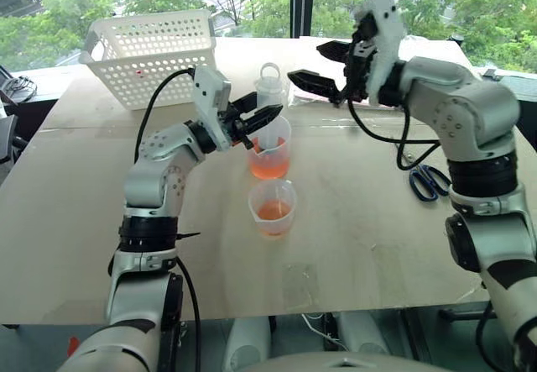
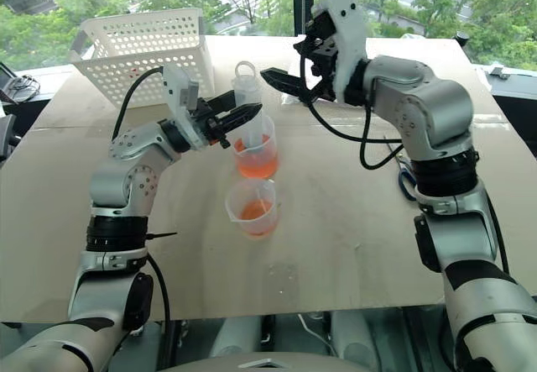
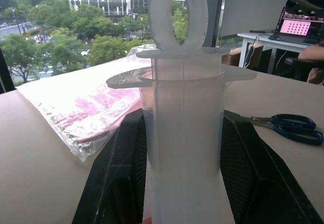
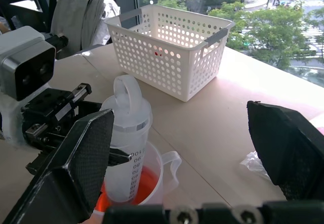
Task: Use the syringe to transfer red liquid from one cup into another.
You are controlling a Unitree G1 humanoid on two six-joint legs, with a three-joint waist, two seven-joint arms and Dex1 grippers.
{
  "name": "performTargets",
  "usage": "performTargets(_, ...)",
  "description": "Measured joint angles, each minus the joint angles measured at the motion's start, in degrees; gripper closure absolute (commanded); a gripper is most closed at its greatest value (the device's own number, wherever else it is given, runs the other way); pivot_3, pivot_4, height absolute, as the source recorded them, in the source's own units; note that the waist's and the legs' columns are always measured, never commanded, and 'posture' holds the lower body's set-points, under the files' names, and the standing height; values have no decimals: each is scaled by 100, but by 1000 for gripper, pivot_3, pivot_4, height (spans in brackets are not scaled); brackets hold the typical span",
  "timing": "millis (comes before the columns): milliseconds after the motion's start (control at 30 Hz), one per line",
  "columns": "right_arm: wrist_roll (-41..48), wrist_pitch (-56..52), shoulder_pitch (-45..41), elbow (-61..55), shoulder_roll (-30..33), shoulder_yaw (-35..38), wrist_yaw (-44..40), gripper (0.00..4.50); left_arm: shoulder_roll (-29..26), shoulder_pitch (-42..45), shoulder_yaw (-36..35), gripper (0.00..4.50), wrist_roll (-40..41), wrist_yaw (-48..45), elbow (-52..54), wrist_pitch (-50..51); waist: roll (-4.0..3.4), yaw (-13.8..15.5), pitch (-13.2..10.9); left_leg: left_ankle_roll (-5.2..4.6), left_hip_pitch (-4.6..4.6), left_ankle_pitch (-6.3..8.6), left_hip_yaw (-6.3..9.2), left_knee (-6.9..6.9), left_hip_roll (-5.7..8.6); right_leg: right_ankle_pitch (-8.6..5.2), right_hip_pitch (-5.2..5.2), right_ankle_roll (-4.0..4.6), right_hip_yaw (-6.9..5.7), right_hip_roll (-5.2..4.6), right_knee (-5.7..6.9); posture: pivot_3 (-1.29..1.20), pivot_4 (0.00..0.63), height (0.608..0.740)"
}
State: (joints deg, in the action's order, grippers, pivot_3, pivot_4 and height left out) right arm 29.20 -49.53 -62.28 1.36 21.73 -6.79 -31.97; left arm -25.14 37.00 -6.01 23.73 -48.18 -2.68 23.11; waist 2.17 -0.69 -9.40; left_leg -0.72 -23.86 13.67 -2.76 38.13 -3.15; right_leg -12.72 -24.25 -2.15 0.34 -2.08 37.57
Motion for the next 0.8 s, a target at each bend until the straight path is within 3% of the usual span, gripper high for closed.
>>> performTargets(33,-53,6,-15,25,-56,-14,2,0,9,-25,0,3094,1,27,10,0,0,6,0,0,-1,0,0,0,0,0,0,0,0,0,-1,0,150,740)
performTargets(67,-124,19,-24,62,-111,-22,2,607,14,-54,0,3094,1,69,31,0,0,9,0,0,-2,0,0,0,0,0,0,0,-1,-1,-3,0,150,740)
performTargets(133,-190,24,-26,96,-141,-24,2,1254,16,-86,0,3094,2,101,80,1,0,10,0,0,-4,0,0,0,0,0,0,0,-1,-1,-6,0,150,740)
performTargets(267,-319,29,-43,141,-304,-24,-6,1254,30,-138,6,3094,7,175,245,6,-1,-4,-1,0,-3,0,2,-3,-1,0,-1,0,-3,0,-3,0,150,740)
performTargets(367,-377,29,-113,150,-416,-24,-24,2454,44,-162,11,3094,7,252,338,36,-2,-13,-1,0,-3,0,2,-4,-1,0,-2,0,-3,1,-2,0,150,740)
performTargets(800,-219,-228,-130,76,-628,-8,-357,2454,40,-286,106,3094,51,472,648,263,-2,-7,-1,0,-3,0,1,-6,-1,0,-2,0,-3,0,-5,0,150,740)
